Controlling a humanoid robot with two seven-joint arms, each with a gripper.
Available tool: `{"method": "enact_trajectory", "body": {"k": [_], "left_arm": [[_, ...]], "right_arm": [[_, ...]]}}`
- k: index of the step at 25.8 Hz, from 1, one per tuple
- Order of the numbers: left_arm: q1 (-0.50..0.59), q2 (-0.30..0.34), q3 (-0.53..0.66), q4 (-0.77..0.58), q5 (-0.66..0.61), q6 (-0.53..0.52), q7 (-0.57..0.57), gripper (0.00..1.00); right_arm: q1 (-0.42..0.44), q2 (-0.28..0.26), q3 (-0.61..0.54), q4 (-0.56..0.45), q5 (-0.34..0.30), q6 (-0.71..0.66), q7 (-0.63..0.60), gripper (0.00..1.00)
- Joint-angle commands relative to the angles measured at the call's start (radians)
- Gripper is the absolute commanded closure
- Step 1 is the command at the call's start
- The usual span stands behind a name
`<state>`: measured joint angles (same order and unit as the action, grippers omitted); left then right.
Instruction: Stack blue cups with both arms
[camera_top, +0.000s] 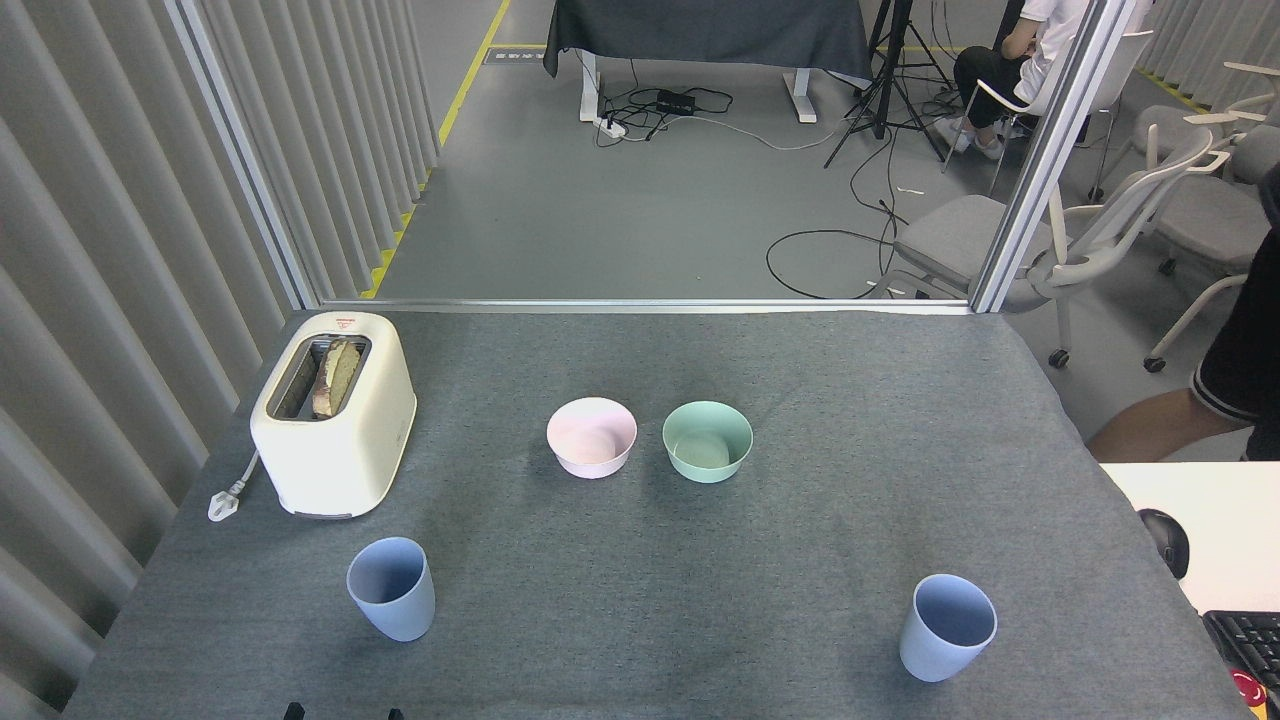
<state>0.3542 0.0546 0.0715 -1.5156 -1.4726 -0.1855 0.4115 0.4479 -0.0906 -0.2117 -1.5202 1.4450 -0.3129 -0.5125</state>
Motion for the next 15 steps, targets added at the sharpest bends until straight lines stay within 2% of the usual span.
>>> {"method": "enact_trajectory", "body": {"k": [1, 8, 12, 15], "left_arm": [[0.0, 0.001, -0.001, 0.0, 0.0, -0.003, 0.004, 0.0], [-0.003, -0.002, -0.001, 0.006, 0.0, -0.002, 0.003, 0.0], [-0.012, -0.025, -0.001, 0.017, 0.002, 0.003, 0.006, 0.0], [-0.066, -0.032, -0.009, 0.06, -0.005, 0.028, 0.0, 0.0]], "right_arm": [[0.0, -0.001, 0.0, 0.0, 0.0, 0.0, -0.001, 0.0], [0.0, 0.0, 0.0, 0.002, 0.0, 0.0, -0.004, 0.0], [0.0, 0.0, 0.0, 0.008, 0.0, 0.0, -0.004, 0.0], [0.0, 0.0, 0.002, 0.009, 0.0, 0.0, -0.004, 0.0]]}}
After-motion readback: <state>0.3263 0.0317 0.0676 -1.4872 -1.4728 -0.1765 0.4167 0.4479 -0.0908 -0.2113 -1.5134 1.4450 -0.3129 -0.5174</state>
